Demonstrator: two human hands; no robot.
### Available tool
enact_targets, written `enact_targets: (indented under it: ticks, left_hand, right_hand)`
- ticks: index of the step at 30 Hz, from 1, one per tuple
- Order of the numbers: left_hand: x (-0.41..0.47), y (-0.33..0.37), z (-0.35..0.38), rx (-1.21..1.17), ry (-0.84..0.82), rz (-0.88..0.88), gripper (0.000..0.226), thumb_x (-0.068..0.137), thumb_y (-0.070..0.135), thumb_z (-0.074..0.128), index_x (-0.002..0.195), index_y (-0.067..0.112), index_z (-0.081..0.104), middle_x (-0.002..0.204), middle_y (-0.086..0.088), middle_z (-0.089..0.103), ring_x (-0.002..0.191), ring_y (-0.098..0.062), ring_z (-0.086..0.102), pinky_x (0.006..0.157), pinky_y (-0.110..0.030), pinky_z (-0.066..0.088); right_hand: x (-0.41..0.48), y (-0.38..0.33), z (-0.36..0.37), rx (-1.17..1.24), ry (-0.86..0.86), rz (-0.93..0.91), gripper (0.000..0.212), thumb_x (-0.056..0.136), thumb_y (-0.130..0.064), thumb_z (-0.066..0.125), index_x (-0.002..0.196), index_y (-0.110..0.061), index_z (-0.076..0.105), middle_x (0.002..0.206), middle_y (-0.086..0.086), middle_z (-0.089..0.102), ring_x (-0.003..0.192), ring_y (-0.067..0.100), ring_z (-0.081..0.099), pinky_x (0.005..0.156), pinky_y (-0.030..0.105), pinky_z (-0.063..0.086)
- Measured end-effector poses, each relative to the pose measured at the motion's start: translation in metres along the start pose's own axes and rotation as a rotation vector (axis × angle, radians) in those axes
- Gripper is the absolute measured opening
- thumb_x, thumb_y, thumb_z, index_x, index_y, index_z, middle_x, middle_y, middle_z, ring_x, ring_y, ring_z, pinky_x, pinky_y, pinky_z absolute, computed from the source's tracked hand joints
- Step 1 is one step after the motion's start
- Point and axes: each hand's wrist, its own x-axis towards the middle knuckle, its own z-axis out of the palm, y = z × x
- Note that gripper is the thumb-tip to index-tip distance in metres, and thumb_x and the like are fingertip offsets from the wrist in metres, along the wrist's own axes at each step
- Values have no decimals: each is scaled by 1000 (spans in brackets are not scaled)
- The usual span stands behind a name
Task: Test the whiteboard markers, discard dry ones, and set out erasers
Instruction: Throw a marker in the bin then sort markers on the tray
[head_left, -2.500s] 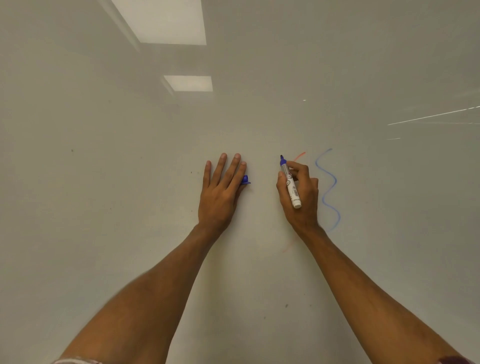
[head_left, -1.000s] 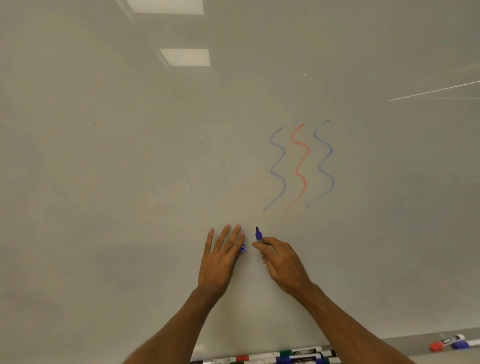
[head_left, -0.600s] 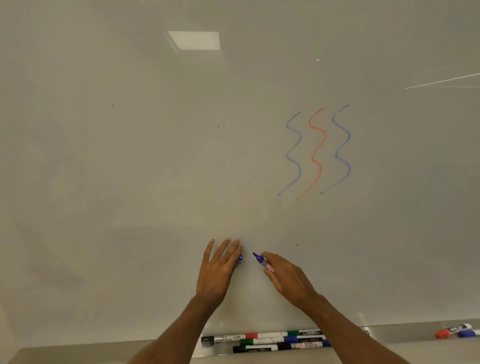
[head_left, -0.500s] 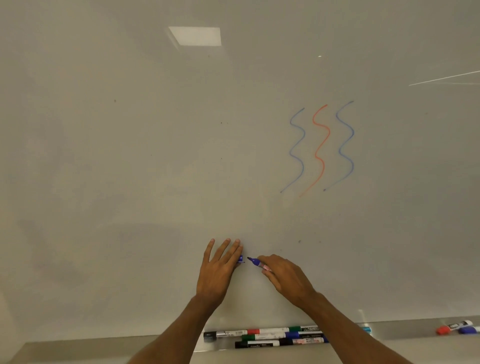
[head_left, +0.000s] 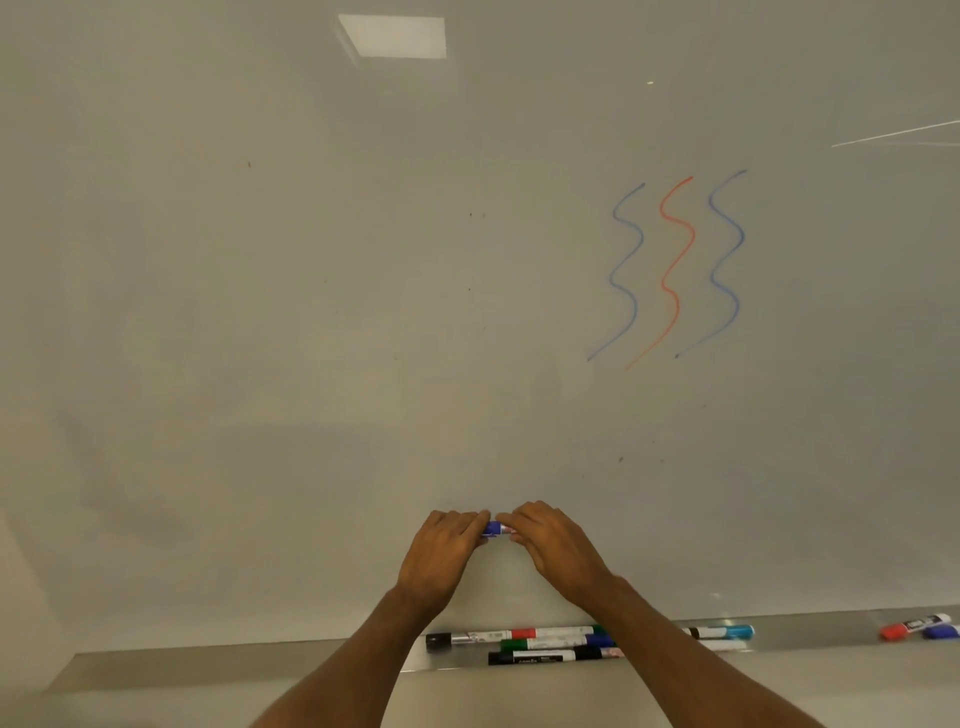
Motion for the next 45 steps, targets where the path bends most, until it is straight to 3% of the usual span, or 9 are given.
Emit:
enact_targets:
  ticks: [4,7,12,16,18,20,24,34,45]
  left_hand:
    - [-10,-3,5,-79,-59,-58,60,46,26,98,99,12,73,87,-3,74,67,-14,71,61,-24,57]
    - [-18,-8,10,-148,-94,-83,56,55,15,94,105,9,70,94,-9,73,75,-22,71,66,-31,58]
    - [-31,-14,15,-156,-132,-55,55,48,16,97,97,13,72,84,-2,73,66,-14,69,60,-23,56]
    - [-39,-16,24,-244,-199,-63,34,89,19,69,121,9,63,109,-12,69,93,-28,67,83,-34,51]
    - [-42,-11,28,-251,-267,-109,45,99,32,54,139,13,49,132,-8,60,117,-25,57,102,-33,38]
    - [-45,-5,31,-246,-304,-150,64,97,49,50,150,17,33,148,-2,44,134,-19,42,112,-30,26]
    - [-45,14,44,-238,-404,-146,83,92,62,48,155,20,13,158,1,27,143,-17,26,116,-32,17]
    - [-7,110,97,-273,-513,25,75,96,62,36,154,22,13,161,1,17,145,-21,19,117,-39,15]
    - [81,243,168,-308,-626,105,71,99,59,31,155,21,10,162,-1,13,146,-24,17,118,-43,15]
  right_hand:
    - [-1,-14,14,115,-28,133,28,83,-11,57,108,-2,68,96,16,69,86,30,64,79,29,45]
    - [-3,-24,26,125,-25,191,27,89,-4,57,114,-2,65,102,18,67,95,31,60,82,26,38]
    - [-9,-35,40,141,-131,287,31,93,-8,55,124,-5,59,114,18,63,106,29,56,89,28,40]
    - [-15,-38,43,33,-289,326,39,98,-19,49,136,-13,49,129,11,57,116,23,52,98,27,37]
    - [-24,-37,43,-15,-244,334,38,94,-20,57,131,-11,55,121,13,63,108,26,59,94,32,43]
    - [-37,-35,42,-31,-158,314,29,83,-16,70,110,-8,69,95,15,71,84,29,67,77,35,51]
    - [-71,-29,34,-143,-124,370,17,72,-29,75,83,-15,74,71,3,71,64,20,65,65,32,51]
    - [-163,21,12,-185,-115,543,29,68,-21,83,95,-16,72,88,1,73,82,15,67,91,37,50]
    - [-256,143,-37,-192,-146,660,27,73,-15,79,99,-15,70,97,3,72,90,20,68,88,33,51]
